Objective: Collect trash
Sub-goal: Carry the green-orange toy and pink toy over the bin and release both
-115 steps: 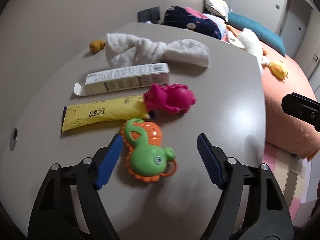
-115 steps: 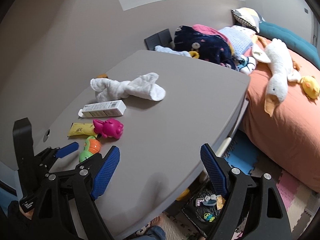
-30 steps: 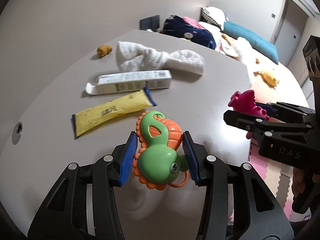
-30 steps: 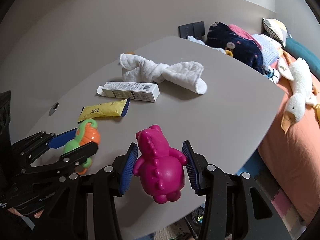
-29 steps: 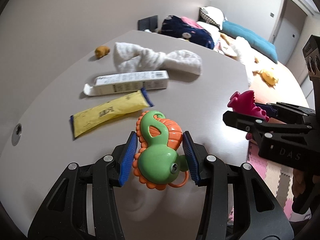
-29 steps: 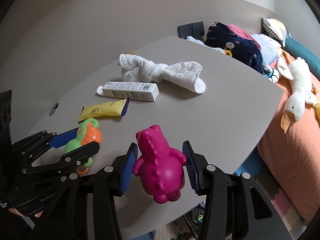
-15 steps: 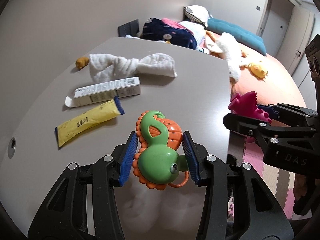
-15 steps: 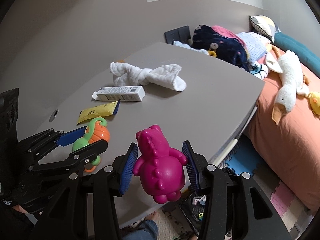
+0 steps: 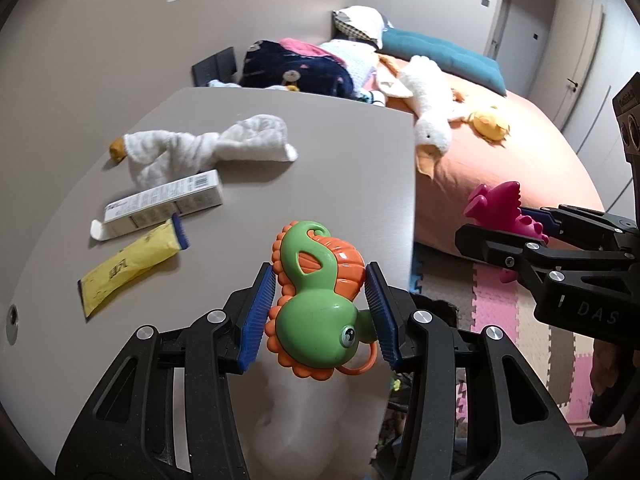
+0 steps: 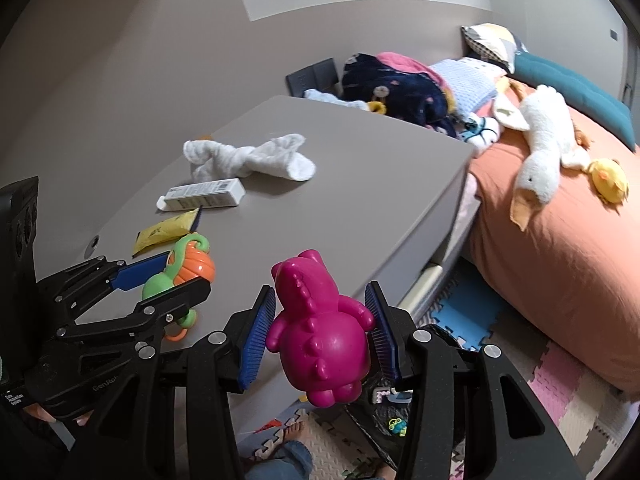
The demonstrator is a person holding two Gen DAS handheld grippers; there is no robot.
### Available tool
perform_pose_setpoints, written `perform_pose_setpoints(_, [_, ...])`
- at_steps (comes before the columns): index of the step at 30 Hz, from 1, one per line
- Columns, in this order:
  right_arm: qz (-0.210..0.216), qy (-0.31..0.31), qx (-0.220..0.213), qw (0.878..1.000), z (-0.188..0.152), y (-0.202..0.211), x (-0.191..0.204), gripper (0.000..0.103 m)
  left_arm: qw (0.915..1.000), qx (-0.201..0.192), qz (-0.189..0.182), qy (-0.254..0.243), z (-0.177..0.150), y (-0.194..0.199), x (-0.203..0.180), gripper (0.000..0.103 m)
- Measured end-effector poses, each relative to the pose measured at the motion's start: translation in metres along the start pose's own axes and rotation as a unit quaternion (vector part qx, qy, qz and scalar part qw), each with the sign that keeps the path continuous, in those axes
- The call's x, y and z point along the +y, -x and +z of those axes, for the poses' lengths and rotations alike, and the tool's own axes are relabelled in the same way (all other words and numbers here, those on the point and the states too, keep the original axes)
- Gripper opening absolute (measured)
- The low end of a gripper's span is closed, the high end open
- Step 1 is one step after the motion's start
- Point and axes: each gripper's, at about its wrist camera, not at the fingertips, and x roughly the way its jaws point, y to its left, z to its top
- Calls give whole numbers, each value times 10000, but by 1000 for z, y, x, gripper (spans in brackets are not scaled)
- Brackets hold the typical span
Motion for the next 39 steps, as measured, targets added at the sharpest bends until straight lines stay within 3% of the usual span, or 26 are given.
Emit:
perform_pose_setpoints(20, [-469, -506, -212, 9974, -15, 33, -50, 48, 9971, -11, -491, -583, 18, -13, -54, 46])
perform_pose_setpoints(39, [-944, -1085, -385, 9889, -38, 66, -98, 48, 9870, 66, -998, -1255, 27, -26, -115, 46])
